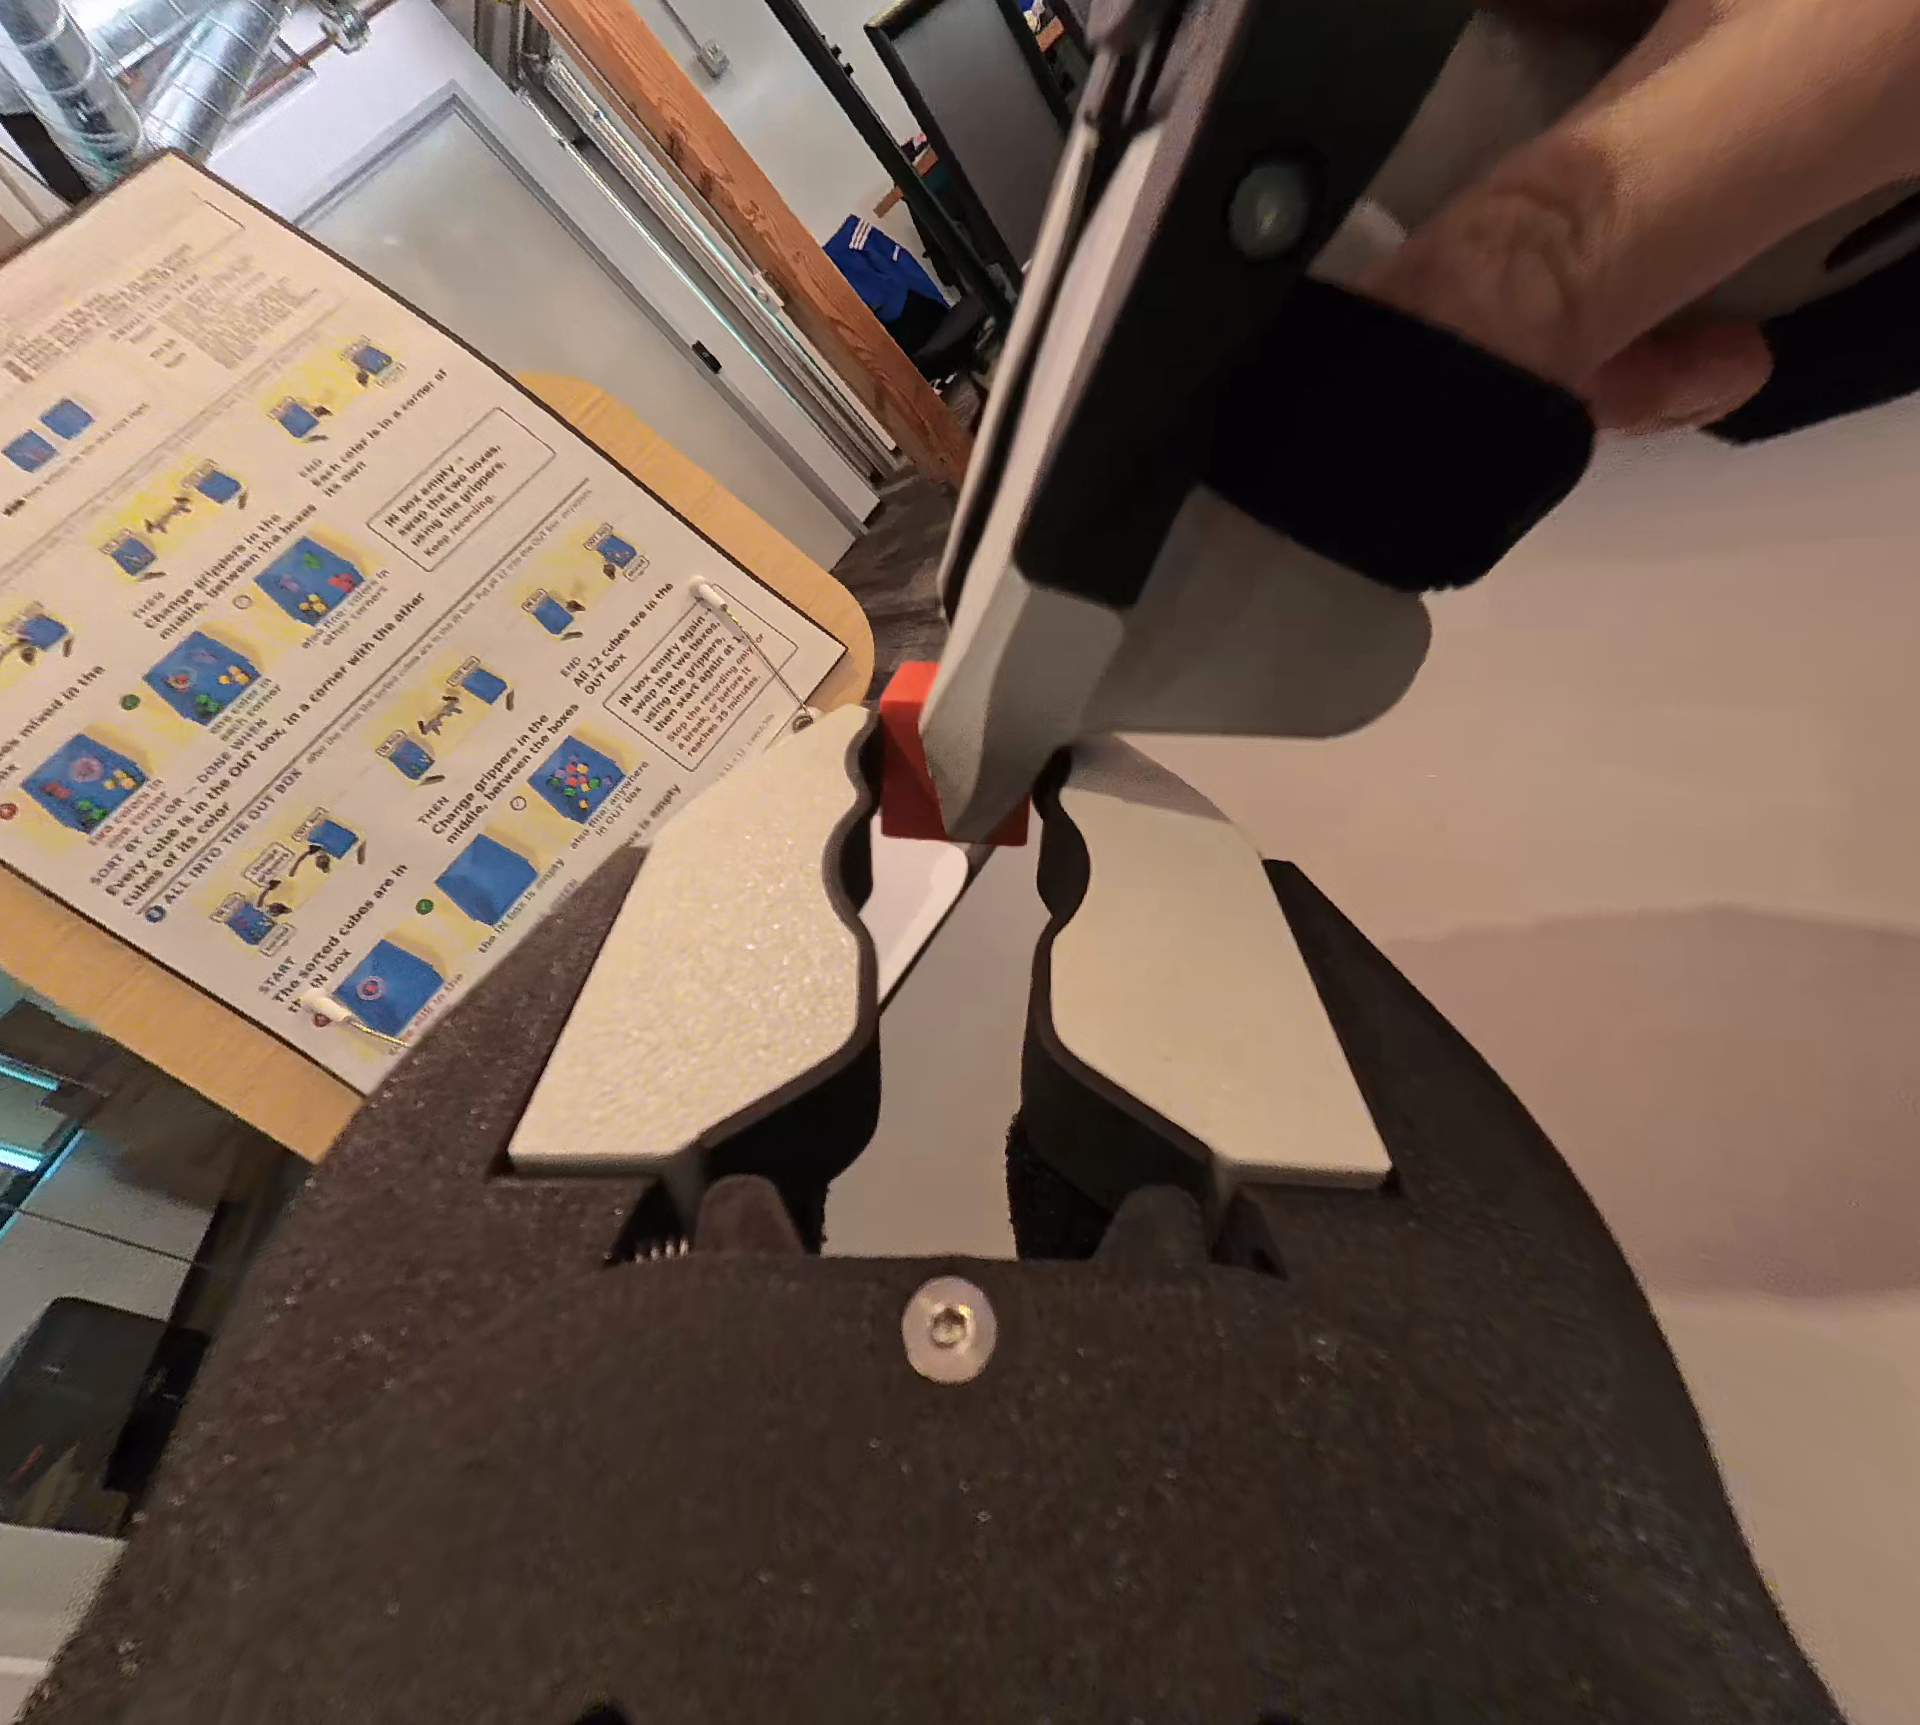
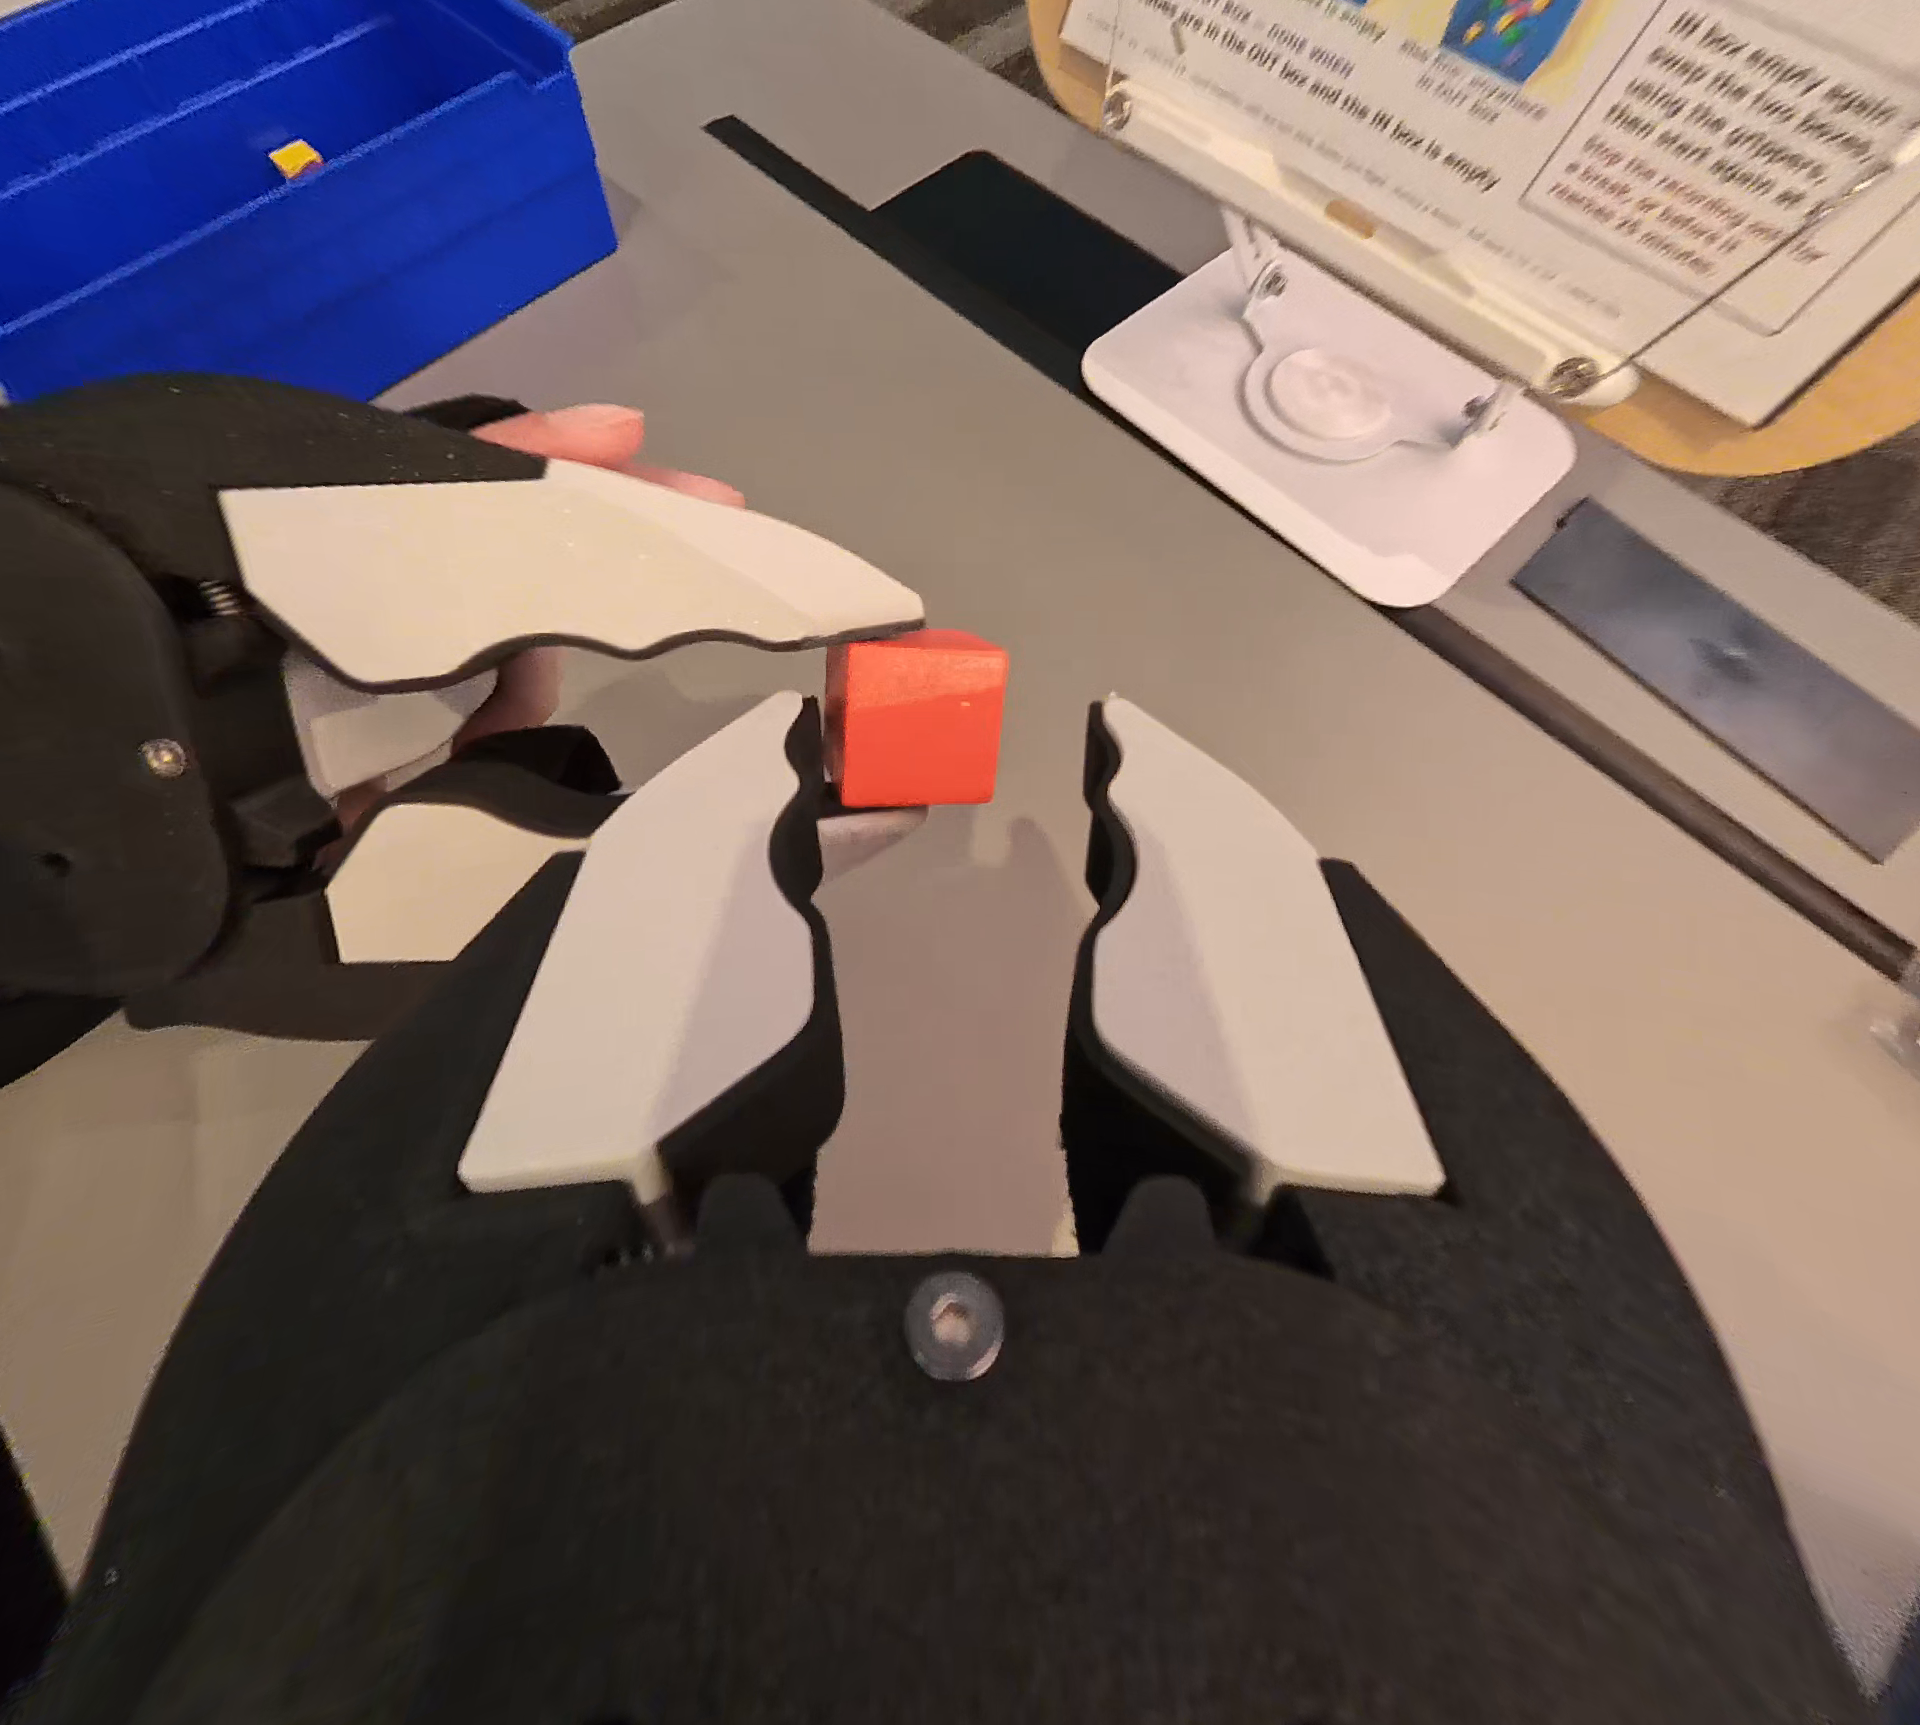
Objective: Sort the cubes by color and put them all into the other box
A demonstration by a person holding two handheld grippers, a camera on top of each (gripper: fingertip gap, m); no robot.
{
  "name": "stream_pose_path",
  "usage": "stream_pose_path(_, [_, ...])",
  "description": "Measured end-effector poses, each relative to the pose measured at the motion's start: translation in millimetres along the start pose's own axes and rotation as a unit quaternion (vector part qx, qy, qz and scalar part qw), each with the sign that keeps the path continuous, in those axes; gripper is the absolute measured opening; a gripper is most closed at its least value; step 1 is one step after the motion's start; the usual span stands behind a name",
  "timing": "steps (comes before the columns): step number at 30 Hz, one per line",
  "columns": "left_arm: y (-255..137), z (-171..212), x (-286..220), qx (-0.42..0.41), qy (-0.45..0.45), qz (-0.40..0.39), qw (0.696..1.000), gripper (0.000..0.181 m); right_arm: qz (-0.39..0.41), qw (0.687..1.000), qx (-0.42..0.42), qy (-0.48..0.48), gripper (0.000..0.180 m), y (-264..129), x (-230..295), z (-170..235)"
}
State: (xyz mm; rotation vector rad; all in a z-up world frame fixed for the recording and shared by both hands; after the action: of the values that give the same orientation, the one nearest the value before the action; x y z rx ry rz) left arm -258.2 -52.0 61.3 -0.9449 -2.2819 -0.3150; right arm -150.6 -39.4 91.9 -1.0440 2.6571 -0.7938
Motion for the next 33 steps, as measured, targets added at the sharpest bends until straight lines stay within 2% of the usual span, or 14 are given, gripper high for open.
stream_pose_path(3, [-2, 0, -2, 0.001, 0.02, -0.003, 1.0, 0.027, -0.034, 0.999, -0.008, -0.004, 0.031, 3, 3, 0])
stream_pose_path(7, [-2, 3, -5, 0.004, 0.0, 0.001, 1.0, 0.027, -0.02, 0.999, 0.005, -0.027, 0.029, 3, 4, 0])
stream_pose_path(13, [3, 19, -11, 0.049, -0.029, 0.022, 0.998, 0.036, 0.107, 0.989, 0.033, -0.098, 0.029, -3, -12, 5])
stream_pose_path(17, [6, 33, -12, 0.065, -0.051, 0.045, 0.996, 0.033, 0.181, 0.965, 0.065, -0.179, 0.028, -15, -27, 9])
stream_pose_path(20, [8, 38, -8, 0.071, -0.061, 0.047, 0.995, 0.031, 0.184, 0.958, 0.078, -0.204, 0.028, -28, -39, 12])
stream_pose_path(23, [9, 37, -4, 0.068, -0.069, 0.049, 0.994, 0.03, 0.211, 0.946, 0.105, -0.224, 0.028, -49, -58, 23])
stream_pose_path(26, [9, 38, -1, 0.07, -0.064, 0.047, 0.994, 0.029, 0.253, 0.921, 0.174, -0.241, 0.028, -79, -84, 43])
stream_pose_path(33, [12, 45, 1, 0.08, -0.065, 0.042, 0.994, 0.028, 0.317, 0.88, 0.297, -0.193, 0.028, -166, -146, 101])
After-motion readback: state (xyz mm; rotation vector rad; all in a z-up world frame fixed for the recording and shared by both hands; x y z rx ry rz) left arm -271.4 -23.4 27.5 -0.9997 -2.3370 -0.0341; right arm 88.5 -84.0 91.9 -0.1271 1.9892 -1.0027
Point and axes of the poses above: each gripper's, where its closed fingertips meet, y out along the fingers, z out of its underside, x = y × z across the jaws, the point moved 9 cm from there along -y, back along the fingers, and after that the axes turned 3 degrees about -z, right-handed, at the moved point
